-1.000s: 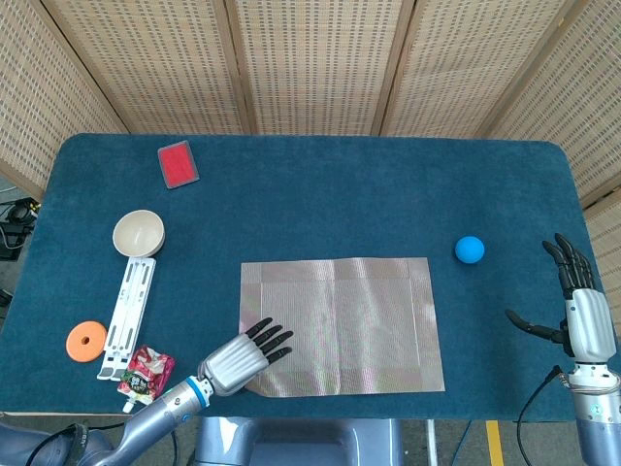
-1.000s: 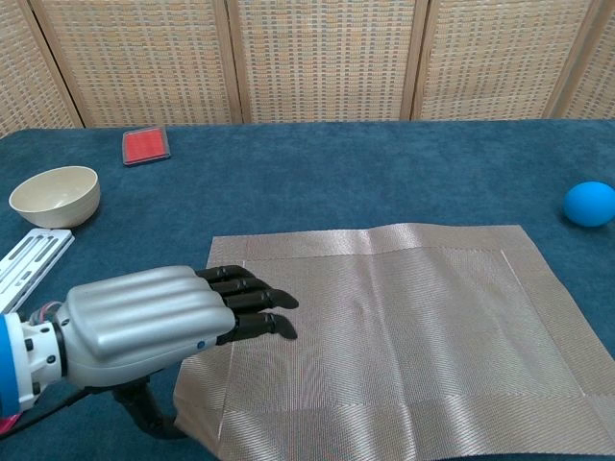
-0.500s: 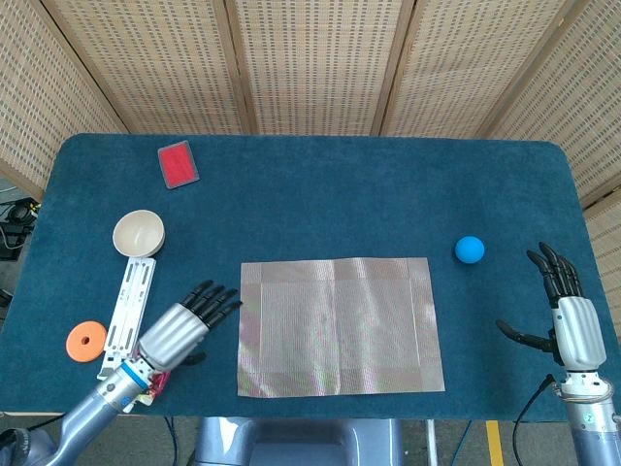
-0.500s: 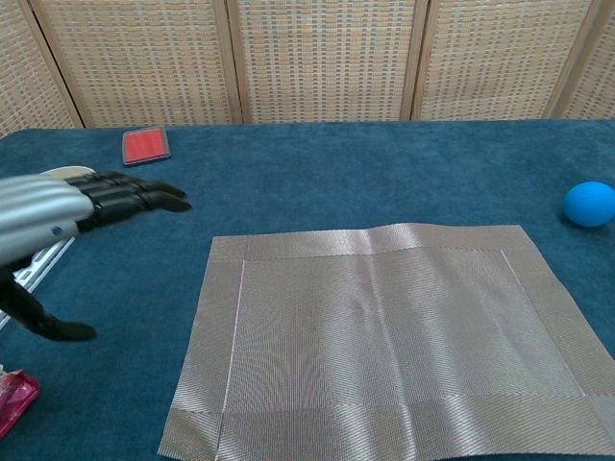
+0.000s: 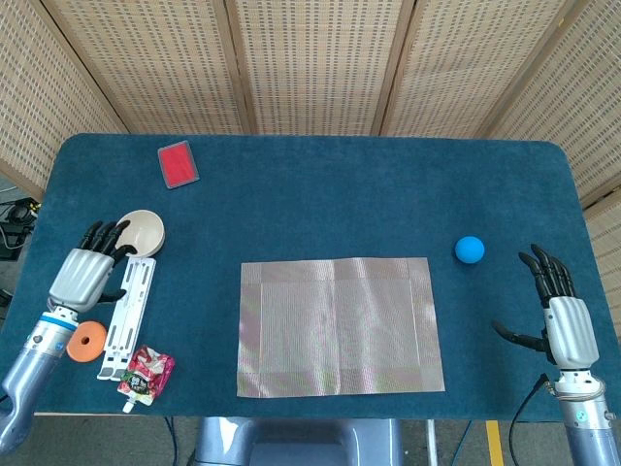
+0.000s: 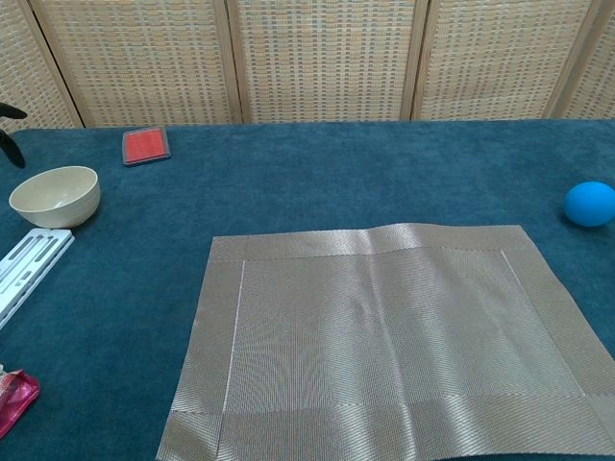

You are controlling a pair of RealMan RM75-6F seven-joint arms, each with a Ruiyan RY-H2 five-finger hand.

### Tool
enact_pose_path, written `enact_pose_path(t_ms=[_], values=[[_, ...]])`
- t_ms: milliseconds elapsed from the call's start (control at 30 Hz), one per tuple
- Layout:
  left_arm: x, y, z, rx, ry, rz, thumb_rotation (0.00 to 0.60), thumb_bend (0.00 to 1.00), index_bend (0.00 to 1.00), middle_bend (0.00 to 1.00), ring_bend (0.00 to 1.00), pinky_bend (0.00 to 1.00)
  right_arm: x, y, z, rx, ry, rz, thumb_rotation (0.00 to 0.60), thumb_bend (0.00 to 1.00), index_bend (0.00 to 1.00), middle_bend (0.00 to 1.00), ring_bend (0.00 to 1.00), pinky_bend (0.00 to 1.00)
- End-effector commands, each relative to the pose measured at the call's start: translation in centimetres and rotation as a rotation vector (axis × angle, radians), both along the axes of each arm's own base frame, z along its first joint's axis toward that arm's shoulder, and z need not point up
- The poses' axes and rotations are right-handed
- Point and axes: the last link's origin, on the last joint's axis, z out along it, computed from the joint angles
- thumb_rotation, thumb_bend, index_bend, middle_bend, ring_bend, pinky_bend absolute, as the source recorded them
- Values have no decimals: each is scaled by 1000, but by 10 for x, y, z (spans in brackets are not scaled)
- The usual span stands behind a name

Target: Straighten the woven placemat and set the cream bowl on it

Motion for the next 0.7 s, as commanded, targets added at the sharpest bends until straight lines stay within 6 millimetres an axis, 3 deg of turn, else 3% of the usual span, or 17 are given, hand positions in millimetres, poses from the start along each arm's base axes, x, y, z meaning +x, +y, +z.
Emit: enact_pose_path(t_ms=[33,233,700], values=[[-28,22,-4,40,-16,110,600,181,403,0,0,0,0,0,0,-10,1,11,600,223,112,0,0,0],[-39,34,-10,49,-22,136,600,357,462,0,0,0,-1,-1,-1,-14,4,9,600,222,112,0,0,0],[-44,62,-36,-3,16,192,600,401,466,0,0,0,-3,-2,-1,-18,7,2,600,222,112,0,0,0]])
